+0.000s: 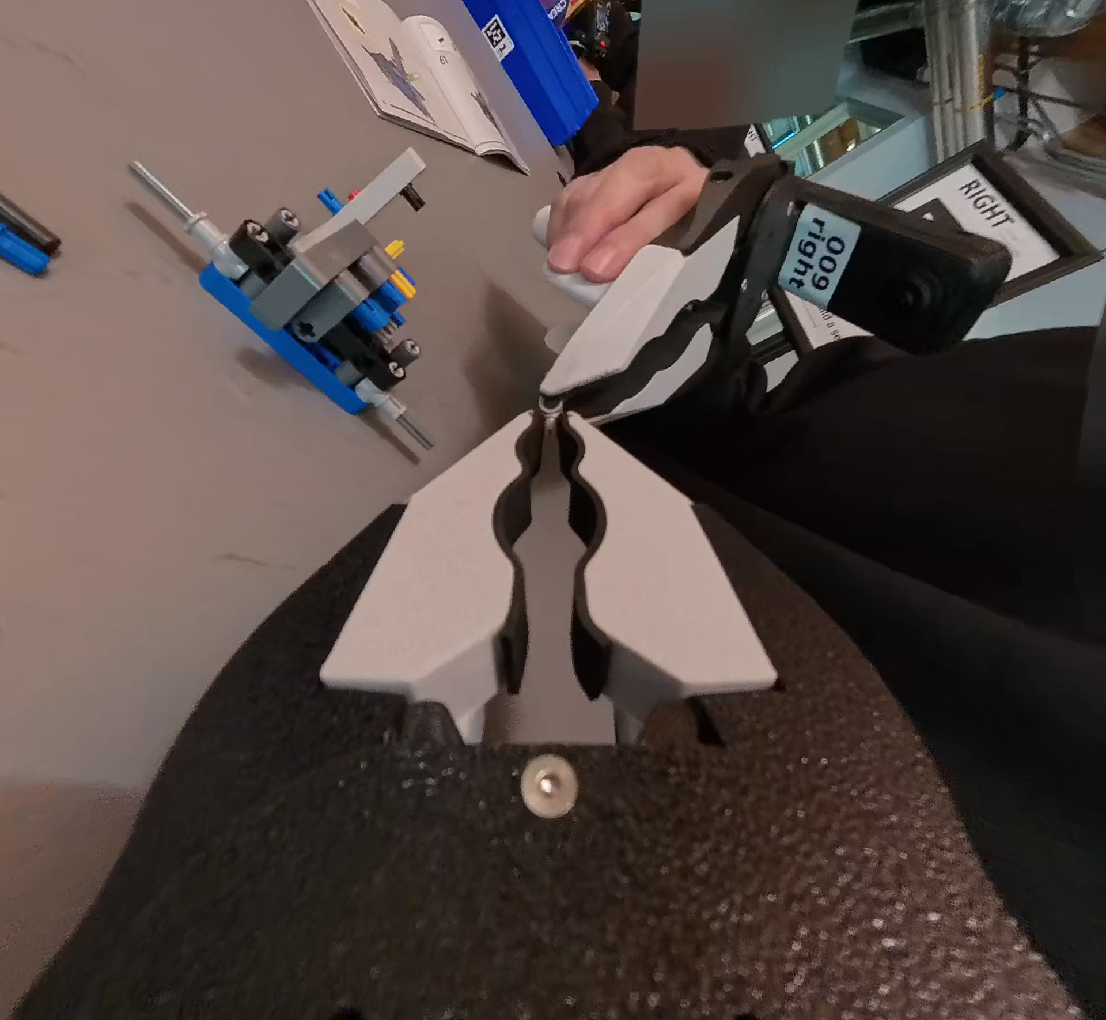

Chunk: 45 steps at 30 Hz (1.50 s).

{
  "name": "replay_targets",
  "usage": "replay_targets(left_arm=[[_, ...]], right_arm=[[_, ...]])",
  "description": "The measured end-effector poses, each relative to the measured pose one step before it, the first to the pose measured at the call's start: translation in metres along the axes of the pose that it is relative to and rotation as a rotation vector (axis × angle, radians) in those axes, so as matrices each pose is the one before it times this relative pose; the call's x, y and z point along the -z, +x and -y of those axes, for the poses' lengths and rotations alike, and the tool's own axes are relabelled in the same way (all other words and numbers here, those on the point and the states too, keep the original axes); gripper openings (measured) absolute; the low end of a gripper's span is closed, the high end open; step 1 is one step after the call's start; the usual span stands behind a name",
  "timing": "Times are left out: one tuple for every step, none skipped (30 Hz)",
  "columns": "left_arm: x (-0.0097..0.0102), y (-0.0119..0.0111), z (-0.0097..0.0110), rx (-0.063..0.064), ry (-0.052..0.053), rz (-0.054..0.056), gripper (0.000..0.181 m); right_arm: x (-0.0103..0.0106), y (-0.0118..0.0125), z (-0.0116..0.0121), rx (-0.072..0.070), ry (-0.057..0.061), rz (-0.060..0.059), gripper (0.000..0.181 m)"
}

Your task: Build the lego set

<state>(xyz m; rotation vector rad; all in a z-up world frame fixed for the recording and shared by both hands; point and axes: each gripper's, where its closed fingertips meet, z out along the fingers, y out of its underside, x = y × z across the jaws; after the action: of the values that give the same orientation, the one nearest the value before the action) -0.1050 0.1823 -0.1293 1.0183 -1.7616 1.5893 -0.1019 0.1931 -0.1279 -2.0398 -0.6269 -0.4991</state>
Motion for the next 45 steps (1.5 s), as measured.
replay_targets(left_arm=[[-0.00002, 0.00032, 0.00095, -0.0308, 0.0024, 0.0085, 0.002], [-0.00010, 0.00116, 0.00150, -0.0517, 0.0053, 0.0110, 0.003], [-0.00023, 0.00186, 0.00170, -0.0672, 0.0042, 0.0138, 0.003], [0.00000, 0.00230, 0.00291, -0.0826, 0.0094, 0.0184, 0.003], [0.00048, 0.00260, 0.00420, -0.1033, 0.0162, 0.0230, 0.004], [0.00073, 0.00251, 0.00497, -0.1180, 0.0180, 0.0274, 0.005], [0.00084, 0.00198, 0.00511, -0.1232, 0.0196, 0.0304, 0.004], [0.00064, 0.00048, 0.00375, -0.1144, 0.0113, 0.0369, 0.002], [0.00022, 0.00022, 0.00087, -0.0963, -0.0066, 0.0324, 0.002], [-0.00049, 0.00119, -0.00139, -0.0744, -0.0197, 0.0183, 0.003], [-0.00094, 0.00155, -0.00222, -0.0575, -0.0223, 0.0094, 0.008], [-0.00121, 0.00155, -0.00279, -0.0473, -0.0207, 0.0045, 0.014], [-0.00140, 0.00194, -0.00231, -0.0372, -0.0156, -0.0004, 0.021], [-0.00143, 0.00041, -0.00174, -0.0252, -0.0107, 0.0069, 0.030], [-0.00121, 0.00054, -0.00080, -0.0173, -0.0058, 0.0043, 0.032], [-0.00081, 0.00250, 0.00002, -0.0126, -0.0004, -0.0100, 0.028], [-0.00064, 0.00076, 0.00147, -0.0035, 0.0062, -0.0016, 0.027], [-0.00027, -0.00129, 0.00226, 0.0034, 0.0095, 0.0104, 0.024], [-0.00024, -0.00197, 0.00223, 0.0063, 0.0092, 0.0120, 0.022], [-0.00051, -0.00289, 0.00147, 0.0104, 0.0033, 0.0156, 0.022], [-0.00058, -0.00353, 0.00083, 0.0066, -0.0015, 0.0195, 0.026], [-0.00057, -0.00451, 0.00068, -0.0054, -0.0026, 0.0293, 0.036], [-0.00051, -0.00188, -0.00016, -0.0245, -0.0052, 0.0155, 0.039], [-0.00067, 0.00095, -0.00136, -0.0297, -0.0127, -0.0012, 0.039], [-0.00107, 0.00231, -0.00271, -0.0164, -0.0217, -0.0095, 0.042], [-0.00160, 0.00407, -0.00364, 0.0077, -0.0272, -0.0249, 0.043], [-0.00187, 0.00496, -0.00364, 0.0436, -0.0254, -0.0374, 0.042], [-0.00165, 0.00447, -0.00187, 0.0777, -0.0114, -0.0435, 0.042], [-0.00070, 0.00116, 0.00025, 0.1007, 0.0078, -0.0312, 0.041], [0.00064, -0.00325, 0.00177, 0.1103, 0.0219, -0.0094, 0.034], [0.00205, -0.00382, 0.00387, 0.1093, 0.0357, -0.0097, 0.029], [0.00268, -0.00020, 0.00595, 0.0967, 0.0445, -0.0328, 0.028], [0.00267, 0.00150, 0.00574, 0.0842, 0.0386, -0.0384, 0.024], [0.00205, 0.00178, 0.00434, 0.0631, 0.0270, -0.0338, 0.024], [0.00150, 0.00141, 0.00236, 0.0379, 0.0164, -0.0231, 0.023], [0.00118, 0.00017, 0.00092, 0.0196, 0.0086, -0.0081, 0.019], [0.00081, -0.00038, 0.00095, 0.0053, 0.0083, 0.0005, 0.019], [0.00054, 0.00083, 0.00156, -0.0016, 0.0114, -0.0043, 0.018], [0.00040, 0.00230, 0.00162, 0.0030, 0.0100, -0.0134, 0.017], [-0.00007, 0.00217, 0.00077, 0.0116, 0.0030, -0.0146, 0.016], [-0.00031, 0.00133, -0.00061, 0.0161, -0.0071, -0.0106, 0.016], [-0.00067, 0.00016, -0.00196, 0.0126, -0.0143, -0.0033, 0.013], [-0.00074, 0.00041, -0.00124, 0.0023, -0.0074, -0.0035, 0.013], [-0.00073, 0.00126, 0.00058, -0.0004, 0.0060, -0.0064, 0.012], [-0.00037, -0.00054, 0.00036, 0.0053, 0.0049, 0.0048, 0.011]], right_arm=[[-0.00019, -0.00079, -0.00032, -0.0085, -0.0047, 0.0045, 0.008], [0.00041, 0.00090, 0.00017, -0.0230, 0.0022, -0.0011, 0.008], [0.00133, 0.00147, 0.00089, -0.0401, 0.0156, 0.0012, 0.008], [0.00192, 0.00103, 0.00176, -0.0562, 0.0257, 0.0093, 0.008], [0.00230, 0.00172, 0.00235, -0.0684, 0.0321, 0.0094, 0.008], [0.00278, 0.00262, 0.00325, -0.0753, 0.0403, 0.0048, 0.008], [0.00290, 0.00212, 0.00389, -0.0771, 0.0472, 0.0075, 0.008], [0.00280, 0.00183, 0.00344, -0.0755, 0.0427, 0.0080, 0.007], [0.00242, 0.00147, 0.00312, -0.0668, 0.0397, 0.0050, 0.007], [0.00183, 0.00054, 0.00261, -0.0552, 0.0348, 0.0047, 0.007], [0.00080, -0.00120, -0.00009, -0.0318, 0.0157, 0.0084, 0.007], [0.00009, -0.00052, -0.00233, -0.0189, -0.0007, -0.0020, 0.007], [0.00010, 0.00126, -0.00251, -0.0195, -0.0031, -0.0146, 0.007], [0.00071, 0.00030, -0.00178, -0.0246, 0.0027, -0.0046, 0.007], [0.00173, -0.00111, 0.00000, -0.0232, 0.0142, 0.0078, 0.006], [0.00279, 0.00017, 0.00193, -0.0187, 0.0249, 0.0000, 0.006], [0.00323, 0.00071, 0.00250, -0.0175, 0.0251, -0.0018, 0.006], [0.00311, -0.00125, 0.00238, -0.0173, 0.0208, 0.0131, 0.006], [0.00277, -0.00145, 0.00217, -0.0125, 0.0187, 0.0145, 0.006], [0.00214, 0.00096, 0.00193, -0.0043, 0.0168, -0.0058, 0.006], [0.00168, 0.00015, 0.00103, -0.0044, 0.0113, -0.0002, 0.006], [0.00105, -0.00241, 0.00061, -0.0179, 0.0083, 0.0196, 0.006], [0.00074, -0.00115, 0.00092, -0.0183, 0.0101, 0.0103, 0.006], [0.00078, 0.00173, 0.00027, -0.0017, 0.0089, -0.0131, 0.006], [0.00069, 0.00262, -0.00156, 0.0066, -0.0054, -0.0192, 0.006], [0.00055, 0.00320, -0.00161, 0.0171, -0.0085, -0.0247, 0.006], [0.00077, 0.00360, 0.00078, 0.0389, 0.0048, -0.0345, 0.006], [0.00086, 0.00153, 0.00307, 0.0586, 0.0169, -0.0271, 0.006], [0.00068, 0.00045, 0.00325, 0.0660, 0.0185, -0.0231, 0.006], [0.00072, 0.00283, 0.00197, 0.0739, 0.0110, -0.0404, 0.006], [0.00071, 0.00291, 0.00049, 0.0881, 0.0038, -0.0445, 0.006], [0.00039, 0.00092, -0.00001, 0.0838, 0.0000, -0.0311, 0.006], [-0.00013, 0.00083, 0.00020, 0.0612, -0.0039, -0.0258, 0.006], [-0.00060, -0.00040, 0.00015, 0.0494, -0.0082, -0.0140, 0.006], [-0.00077, -0.00153, 0.00042, 0.0496, -0.0067, -0.0056, 0.006], [-0.00089, -0.00103, 0.00070, 0.0467, -0.0065, -0.0081, 0.006], [-0.00078, -0.00209, 0.00187, 0.0458, -0.0015, 0.0004, 0.006], [-0.00070, -0.00271, 0.00277, 0.0529, 0.0057, 0.0032, 0.006], [-0.00128, -0.00167, 0.00009, 0.0457, -0.0136, -0.0012, 0.006], [-0.00182, -0.00332, -0.00195, 0.0402, -0.0231, 0.0100, 0.006], [-0.00185, -0.00284, -0.00187, 0.0369, -0.0205, 0.0055, 0.006], [-0.00133, -0.00055, -0.00047, 0.0389, -0.0125, -0.0120, 0.006], [-0.00110, -0.00066, 0.00064, 0.0361, -0.0075, -0.0086, 0.006], [-0.00125, -0.00193, 0.00059, 0.0254, -0.0076, 0.0045, 0.006], [-0.00130, -0.00209, -0.00012, 0.0191, -0.0090, 0.0076, 0.006]])
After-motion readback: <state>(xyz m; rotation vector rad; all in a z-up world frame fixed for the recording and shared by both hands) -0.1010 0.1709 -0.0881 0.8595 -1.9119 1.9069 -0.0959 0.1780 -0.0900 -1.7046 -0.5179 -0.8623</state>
